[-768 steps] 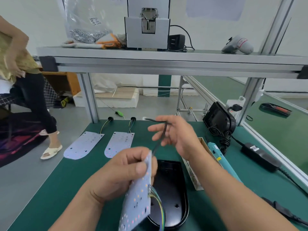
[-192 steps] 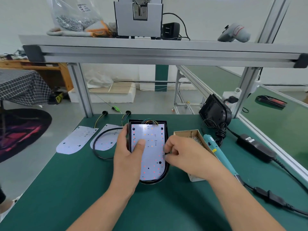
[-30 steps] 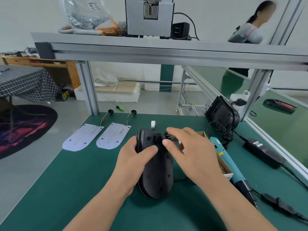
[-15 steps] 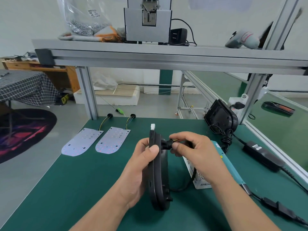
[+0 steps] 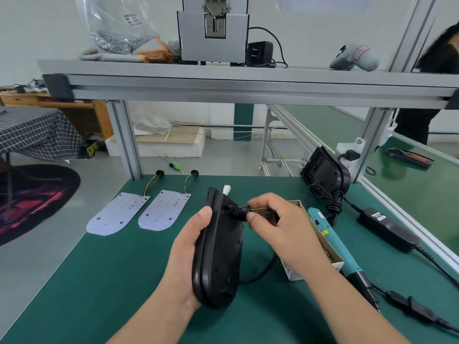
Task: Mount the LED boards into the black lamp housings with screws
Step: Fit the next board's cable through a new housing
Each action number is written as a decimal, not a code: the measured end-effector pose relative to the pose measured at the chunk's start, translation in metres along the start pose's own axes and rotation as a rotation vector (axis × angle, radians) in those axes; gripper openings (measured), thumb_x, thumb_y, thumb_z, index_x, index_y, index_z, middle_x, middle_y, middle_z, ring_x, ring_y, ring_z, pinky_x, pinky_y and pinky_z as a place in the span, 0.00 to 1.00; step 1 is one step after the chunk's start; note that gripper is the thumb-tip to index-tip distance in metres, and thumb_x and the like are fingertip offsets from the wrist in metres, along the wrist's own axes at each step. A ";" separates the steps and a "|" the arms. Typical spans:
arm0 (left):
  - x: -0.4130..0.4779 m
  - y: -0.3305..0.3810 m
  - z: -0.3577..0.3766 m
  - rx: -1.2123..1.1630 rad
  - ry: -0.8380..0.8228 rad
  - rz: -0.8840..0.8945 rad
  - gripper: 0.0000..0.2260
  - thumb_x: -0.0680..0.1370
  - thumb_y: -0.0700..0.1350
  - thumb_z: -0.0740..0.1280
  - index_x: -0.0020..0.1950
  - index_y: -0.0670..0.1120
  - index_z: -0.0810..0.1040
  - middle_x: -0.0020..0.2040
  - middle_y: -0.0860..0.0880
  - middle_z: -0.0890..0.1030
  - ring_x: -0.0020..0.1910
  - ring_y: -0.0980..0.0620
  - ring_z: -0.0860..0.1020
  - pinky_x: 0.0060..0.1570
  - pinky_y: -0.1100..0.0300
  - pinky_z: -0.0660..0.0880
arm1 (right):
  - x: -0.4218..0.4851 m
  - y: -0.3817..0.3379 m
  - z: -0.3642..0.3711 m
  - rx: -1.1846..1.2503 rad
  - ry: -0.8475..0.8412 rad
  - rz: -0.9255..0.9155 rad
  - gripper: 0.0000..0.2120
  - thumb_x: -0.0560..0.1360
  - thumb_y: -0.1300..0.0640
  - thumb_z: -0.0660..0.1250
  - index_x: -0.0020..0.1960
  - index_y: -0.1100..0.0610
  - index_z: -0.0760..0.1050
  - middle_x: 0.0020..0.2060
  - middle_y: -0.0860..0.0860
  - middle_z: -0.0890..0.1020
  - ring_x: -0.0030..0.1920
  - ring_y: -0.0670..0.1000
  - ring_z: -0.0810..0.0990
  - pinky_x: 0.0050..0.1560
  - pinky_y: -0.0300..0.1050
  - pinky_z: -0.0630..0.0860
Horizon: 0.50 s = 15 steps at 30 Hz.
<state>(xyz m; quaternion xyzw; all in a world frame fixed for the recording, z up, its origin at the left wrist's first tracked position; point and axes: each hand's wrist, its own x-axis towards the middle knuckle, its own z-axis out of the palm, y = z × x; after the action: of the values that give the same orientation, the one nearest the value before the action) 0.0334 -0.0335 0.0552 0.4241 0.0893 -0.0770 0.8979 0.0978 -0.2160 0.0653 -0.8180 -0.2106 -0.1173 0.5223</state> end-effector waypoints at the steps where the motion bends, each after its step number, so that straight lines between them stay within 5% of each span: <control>1: 0.000 0.000 0.001 0.002 -0.002 -0.001 0.32 0.64 0.64 0.80 0.59 0.43 0.88 0.55 0.38 0.87 0.45 0.43 0.86 0.40 0.52 0.83 | 0.001 0.000 -0.001 -0.006 -0.003 0.014 0.07 0.78 0.53 0.74 0.51 0.40 0.81 0.41 0.36 0.85 0.38 0.38 0.80 0.38 0.27 0.72; 6: -0.002 -0.001 0.004 -0.004 0.017 0.013 0.28 0.67 0.62 0.77 0.57 0.43 0.89 0.53 0.39 0.86 0.42 0.43 0.85 0.38 0.53 0.82 | 0.003 0.002 0.000 0.109 -0.059 0.118 0.06 0.80 0.55 0.73 0.52 0.44 0.82 0.41 0.44 0.87 0.42 0.47 0.87 0.46 0.41 0.82; 11: 0.000 -0.002 0.005 0.010 0.046 0.048 0.27 0.69 0.62 0.76 0.56 0.42 0.88 0.51 0.39 0.85 0.41 0.44 0.83 0.40 0.53 0.78 | 0.003 0.003 0.007 0.310 -0.062 0.223 0.05 0.81 0.62 0.70 0.52 0.54 0.83 0.40 0.55 0.88 0.39 0.56 0.88 0.41 0.46 0.84; 15: 0.000 -0.002 0.005 0.029 0.057 0.041 0.26 0.72 0.62 0.72 0.57 0.42 0.88 0.53 0.39 0.86 0.42 0.44 0.83 0.42 0.52 0.78 | 0.003 0.006 0.004 0.234 -0.098 0.198 0.03 0.81 0.59 0.72 0.53 0.53 0.83 0.42 0.50 0.88 0.40 0.51 0.87 0.42 0.44 0.83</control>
<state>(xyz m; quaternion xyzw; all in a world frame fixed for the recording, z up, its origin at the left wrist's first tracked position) 0.0330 -0.0389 0.0568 0.4410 0.1049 -0.0480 0.8901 0.1031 -0.2137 0.0603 -0.7731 -0.1662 0.0001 0.6122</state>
